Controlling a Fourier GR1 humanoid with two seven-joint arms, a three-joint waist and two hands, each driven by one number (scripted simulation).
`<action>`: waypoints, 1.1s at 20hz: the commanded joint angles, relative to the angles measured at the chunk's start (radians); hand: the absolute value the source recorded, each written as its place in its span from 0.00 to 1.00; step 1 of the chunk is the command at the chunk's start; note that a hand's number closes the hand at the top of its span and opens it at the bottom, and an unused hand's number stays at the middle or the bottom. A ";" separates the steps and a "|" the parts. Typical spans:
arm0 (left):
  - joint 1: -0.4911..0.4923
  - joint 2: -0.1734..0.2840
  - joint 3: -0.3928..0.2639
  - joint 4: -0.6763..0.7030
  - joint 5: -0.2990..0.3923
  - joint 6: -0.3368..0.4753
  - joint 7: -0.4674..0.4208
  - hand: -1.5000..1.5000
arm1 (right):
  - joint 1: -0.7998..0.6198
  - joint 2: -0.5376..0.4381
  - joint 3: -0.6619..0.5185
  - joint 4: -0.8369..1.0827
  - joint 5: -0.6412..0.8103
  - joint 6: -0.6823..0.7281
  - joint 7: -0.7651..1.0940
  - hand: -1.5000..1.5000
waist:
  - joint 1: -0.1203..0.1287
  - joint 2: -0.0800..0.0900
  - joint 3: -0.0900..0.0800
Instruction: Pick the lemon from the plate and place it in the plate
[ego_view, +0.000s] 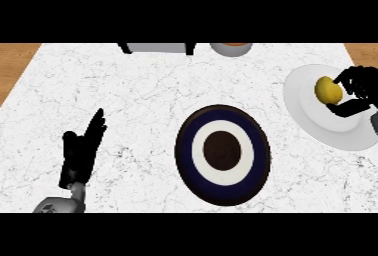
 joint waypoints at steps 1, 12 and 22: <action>-0.011 -0.027 -0.024 -0.027 -0.014 0.016 0.032 0.50 | -0.035 -0.007 0.042 0.119 0.048 0.107 0.007 1.00 | 0.015 0.004 0.001; 0.009 -0.019 -0.001 -0.010 -0.017 0.007 0.000 0.50 | -0.035 -0.070 -0.097 0.182 -0.085 0.243 -0.369 0.00 | 0.005 0.001 0.003; -0.005 -0.020 0.005 -0.011 -0.009 -0.010 0.005 0.50 | -0.034 -0.166 -0.345 0.265 -0.350 0.573 -0.420 0.00 | -0.001 0.003 0.002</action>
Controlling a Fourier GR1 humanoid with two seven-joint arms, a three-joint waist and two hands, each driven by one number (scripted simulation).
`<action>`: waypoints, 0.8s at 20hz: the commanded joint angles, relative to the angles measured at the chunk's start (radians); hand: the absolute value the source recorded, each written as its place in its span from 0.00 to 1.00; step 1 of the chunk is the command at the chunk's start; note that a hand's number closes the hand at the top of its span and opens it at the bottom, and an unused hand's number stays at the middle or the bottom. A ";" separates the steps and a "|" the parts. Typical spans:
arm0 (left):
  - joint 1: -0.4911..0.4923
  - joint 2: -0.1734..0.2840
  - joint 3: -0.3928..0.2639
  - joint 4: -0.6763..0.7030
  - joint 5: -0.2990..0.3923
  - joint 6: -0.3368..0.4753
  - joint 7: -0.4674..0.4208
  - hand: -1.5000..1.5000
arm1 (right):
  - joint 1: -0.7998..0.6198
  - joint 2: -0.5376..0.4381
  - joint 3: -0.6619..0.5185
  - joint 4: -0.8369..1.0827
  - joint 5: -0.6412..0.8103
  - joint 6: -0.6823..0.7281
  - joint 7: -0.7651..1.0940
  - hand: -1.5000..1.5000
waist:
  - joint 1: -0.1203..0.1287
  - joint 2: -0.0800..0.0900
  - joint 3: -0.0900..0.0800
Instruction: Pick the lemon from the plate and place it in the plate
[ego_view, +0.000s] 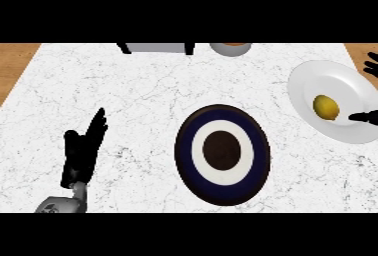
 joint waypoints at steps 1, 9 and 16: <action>0.021 -0.015 -0.025 -0.043 -0.008 0.002 0.023 0.50 | 0.025 -0.045 -0.057 0.030 -0.058 0.095 -0.028 0.00 | 0.015 0.004 0.001; -0.008 0.004 0.016 0.016 -0.006 -0.011 -0.018 0.50 | 0.105 -0.042 -0.041 -0.011 -0.057 0.194 -0.134 0.00 | 0.014 0.009 0.002; -0.023 -0.002 0.010 -0.022 -0.007 -0.015 0.036 0.50 | 0.127 -0.017 -0.037 -0.026 -0.060 0.136 -0.144 0.00 | 0.011 0.002 0.001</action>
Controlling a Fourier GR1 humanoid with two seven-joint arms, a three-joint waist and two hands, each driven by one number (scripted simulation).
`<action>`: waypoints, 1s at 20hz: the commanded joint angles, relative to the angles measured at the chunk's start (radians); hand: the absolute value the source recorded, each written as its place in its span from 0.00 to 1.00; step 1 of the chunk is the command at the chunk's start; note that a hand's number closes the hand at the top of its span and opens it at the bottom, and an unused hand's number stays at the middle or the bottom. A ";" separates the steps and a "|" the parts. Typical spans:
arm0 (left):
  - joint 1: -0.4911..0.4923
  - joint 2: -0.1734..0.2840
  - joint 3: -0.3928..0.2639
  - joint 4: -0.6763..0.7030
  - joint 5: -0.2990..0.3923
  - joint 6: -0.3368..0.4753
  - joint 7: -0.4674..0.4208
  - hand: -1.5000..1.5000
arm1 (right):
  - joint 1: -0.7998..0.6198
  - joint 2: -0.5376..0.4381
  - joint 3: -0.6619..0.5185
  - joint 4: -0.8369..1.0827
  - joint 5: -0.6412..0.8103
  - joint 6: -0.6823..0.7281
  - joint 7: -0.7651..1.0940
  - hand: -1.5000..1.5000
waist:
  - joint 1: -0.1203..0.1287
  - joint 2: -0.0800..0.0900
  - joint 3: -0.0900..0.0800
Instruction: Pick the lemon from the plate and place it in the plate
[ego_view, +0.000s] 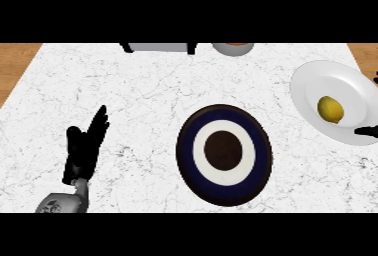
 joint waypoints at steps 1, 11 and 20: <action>0.039 0.008 0.005 -0.022 0.017 -0.028 -0.006 0.50 | 0.020 0.022 0.009 -0.007 0.007 0.014 -0.077 0.00 | 0.000 -0.004 -0.001; 0.013 -0.018 -0.009 0.007 -0.018 -0.010 -0.021 0.50 | 0.007 0.020 0.023 0.016 0.031 -0.086 -0.031 0.00 | 0.009 0.003 0.000; 0.001 -0.020 -0.008 -0.013 -0.031 -0.002 0.004 0.50 | 0.022 -0.035 0.011 0.035 0.030 -0.111 -0.019 0.00 | 0.019 0.007 0.002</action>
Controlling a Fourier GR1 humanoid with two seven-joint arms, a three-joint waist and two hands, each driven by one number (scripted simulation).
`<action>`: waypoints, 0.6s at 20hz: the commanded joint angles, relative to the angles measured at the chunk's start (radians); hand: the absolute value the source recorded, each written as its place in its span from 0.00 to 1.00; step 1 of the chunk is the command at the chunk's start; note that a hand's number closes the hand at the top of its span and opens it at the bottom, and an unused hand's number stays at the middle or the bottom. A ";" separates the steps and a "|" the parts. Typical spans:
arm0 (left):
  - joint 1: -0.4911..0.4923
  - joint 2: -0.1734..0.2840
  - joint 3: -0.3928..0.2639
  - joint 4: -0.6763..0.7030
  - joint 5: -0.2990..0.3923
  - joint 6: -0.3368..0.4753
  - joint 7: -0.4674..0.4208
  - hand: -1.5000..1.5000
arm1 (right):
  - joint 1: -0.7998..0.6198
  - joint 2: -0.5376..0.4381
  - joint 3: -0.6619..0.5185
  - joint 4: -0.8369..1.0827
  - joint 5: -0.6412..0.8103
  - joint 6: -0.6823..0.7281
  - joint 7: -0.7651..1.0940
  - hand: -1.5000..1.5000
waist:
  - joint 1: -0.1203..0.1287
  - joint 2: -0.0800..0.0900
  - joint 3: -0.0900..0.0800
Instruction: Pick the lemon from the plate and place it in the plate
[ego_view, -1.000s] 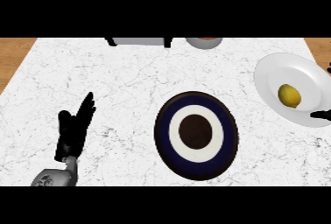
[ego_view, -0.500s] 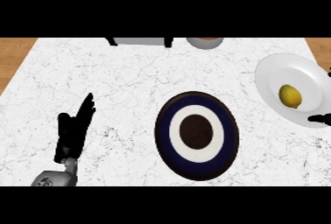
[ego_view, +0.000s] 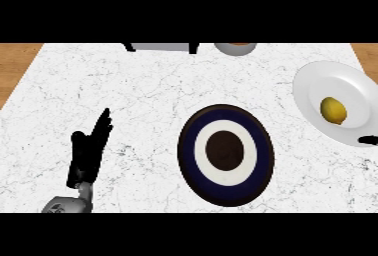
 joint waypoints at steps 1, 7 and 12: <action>-0.006 -0.017 -0.009 0.006 -0.008 0.007 -0.005 0.50 | 0.007 -0.012 -0.005 0.011 -0.001 0.020 -0.025 0.00 | 0.003 0.002 0.001; 0.004 -0.002 0.001 -0.004 0.006 -0.016 -0.001 0.50 | 0.025 -0.051 -0.018 0.020 -0.006 -0.007 -0.016 0.00 | 0.009 0.004 0.002; -0.047 -0.017 0.019 0.041 0.004 0.003 0.010 0.50 | 0.045 -0.086 -0.034 0.024 -0.018 0.010 -0.034 0.00 | -0.001 0.010 0.003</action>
